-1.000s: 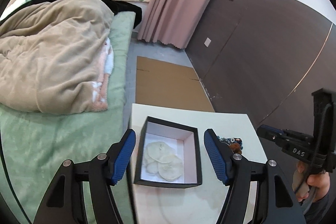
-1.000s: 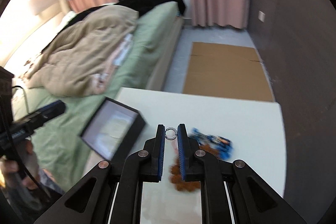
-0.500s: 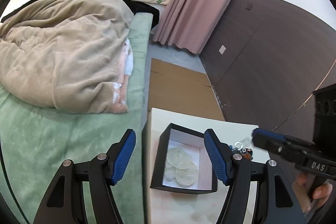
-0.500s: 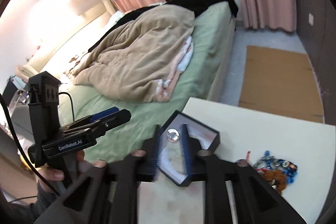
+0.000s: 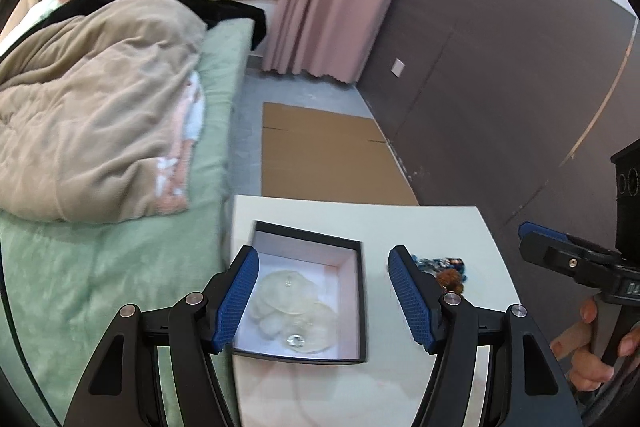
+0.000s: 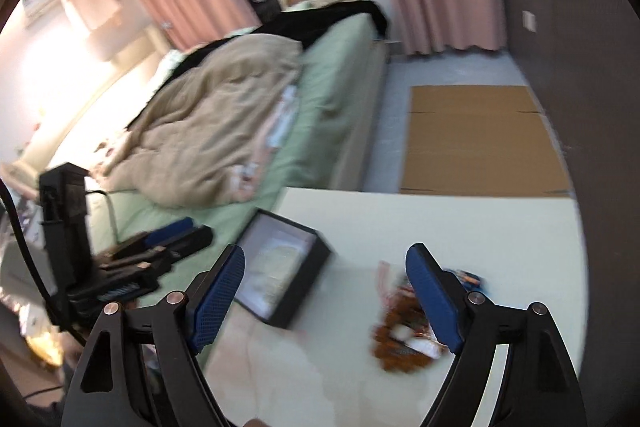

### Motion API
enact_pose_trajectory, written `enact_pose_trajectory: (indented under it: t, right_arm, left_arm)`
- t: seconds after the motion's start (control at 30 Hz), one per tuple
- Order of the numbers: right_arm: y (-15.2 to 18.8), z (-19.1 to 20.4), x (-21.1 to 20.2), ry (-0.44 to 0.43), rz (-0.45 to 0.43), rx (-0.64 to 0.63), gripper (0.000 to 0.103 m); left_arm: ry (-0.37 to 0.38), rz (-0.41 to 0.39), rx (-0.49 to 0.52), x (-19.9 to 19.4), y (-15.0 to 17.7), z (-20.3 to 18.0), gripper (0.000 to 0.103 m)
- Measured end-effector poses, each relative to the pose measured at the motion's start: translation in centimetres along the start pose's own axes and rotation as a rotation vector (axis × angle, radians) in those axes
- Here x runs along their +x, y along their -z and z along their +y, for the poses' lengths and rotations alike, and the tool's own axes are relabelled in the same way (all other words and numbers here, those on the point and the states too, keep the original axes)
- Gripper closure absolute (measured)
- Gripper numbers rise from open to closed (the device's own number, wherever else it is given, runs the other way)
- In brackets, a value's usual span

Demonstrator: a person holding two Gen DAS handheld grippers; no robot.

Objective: Organize jewelry
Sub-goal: 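Carry the ring over the black box and open the right tool, then grasp the brown seed-bead bracelet with the left tool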

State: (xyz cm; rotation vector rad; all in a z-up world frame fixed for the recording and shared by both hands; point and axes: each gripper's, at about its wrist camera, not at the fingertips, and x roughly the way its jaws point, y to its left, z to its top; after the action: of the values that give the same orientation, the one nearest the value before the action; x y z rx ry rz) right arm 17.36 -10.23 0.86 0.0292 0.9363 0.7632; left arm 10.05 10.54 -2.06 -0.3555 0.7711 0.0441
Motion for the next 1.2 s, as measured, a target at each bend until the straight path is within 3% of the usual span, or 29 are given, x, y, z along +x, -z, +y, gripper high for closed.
enact_pose_trajectory:
  t: [0.17, 0.77, 0.87, 1.2]
  right_arm:
    - [1.1, -3.2, -1.9, 0.04, -0.004, 0.061, 0.02]
    - [5.2, -11.3, -4.9, 0.025, 0.002, 0.289, 0.02]
    - [5.6, -12.2, -4.6, 0.043, 0.021, 0.302, 0.02]
    - [6.3, -13.8, -3.2, 0.062, 0.102, 0.316, 0.02]
  left_arm:
    - [0.021, 0.031, 0.072, 0.7, 0.3, -3.3, 0.035]
    - [0.055, 0.169, 0.24, 6.2, 3.2, -12.1, 0.035]
    - [0.05, 0.195, 0.256, 7.4, 3.7, -12.9, 0.041]
    - [-0.008, 0.287, 0.247, 11.8, 5.0, -13.1, 0.046]
